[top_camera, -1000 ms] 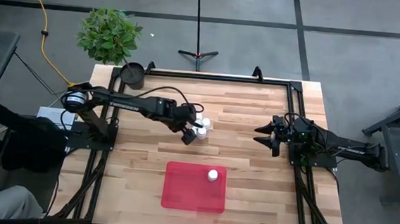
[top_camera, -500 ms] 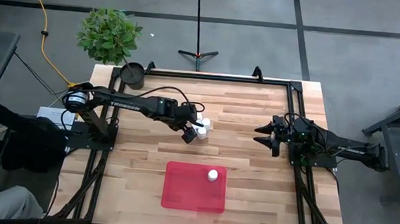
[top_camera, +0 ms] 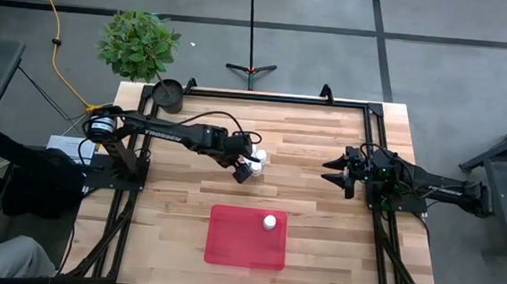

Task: Pick and place pill bottles into a basket
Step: Put the white pill bottle into the red bin

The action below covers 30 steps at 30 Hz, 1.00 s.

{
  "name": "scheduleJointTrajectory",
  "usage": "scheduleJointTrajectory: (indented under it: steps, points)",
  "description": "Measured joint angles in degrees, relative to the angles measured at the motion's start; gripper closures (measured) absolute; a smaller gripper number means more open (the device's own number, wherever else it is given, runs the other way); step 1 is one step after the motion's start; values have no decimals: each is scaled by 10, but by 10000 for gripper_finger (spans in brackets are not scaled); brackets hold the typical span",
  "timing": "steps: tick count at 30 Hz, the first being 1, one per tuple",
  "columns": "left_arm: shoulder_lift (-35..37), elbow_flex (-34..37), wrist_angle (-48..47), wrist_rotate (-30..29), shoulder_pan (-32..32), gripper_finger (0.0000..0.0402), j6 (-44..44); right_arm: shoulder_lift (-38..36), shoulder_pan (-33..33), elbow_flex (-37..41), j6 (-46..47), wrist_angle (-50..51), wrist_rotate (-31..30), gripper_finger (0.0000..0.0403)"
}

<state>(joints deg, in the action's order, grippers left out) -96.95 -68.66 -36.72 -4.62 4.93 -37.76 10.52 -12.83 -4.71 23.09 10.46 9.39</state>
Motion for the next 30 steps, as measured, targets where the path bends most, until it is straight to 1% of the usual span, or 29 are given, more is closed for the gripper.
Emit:
scheduleJointTrajectory:
  steps: [16,22,30]
  points:
    - [0,0,22,1,0,28,0,0,0,0,0,0,0,176]
    - [-20,-1,39,13,-1,28,0,0,0,0,0,0,0,176]
    - [-26,0,24,18,-1,28,15,0,0,0,7,3,2,176]
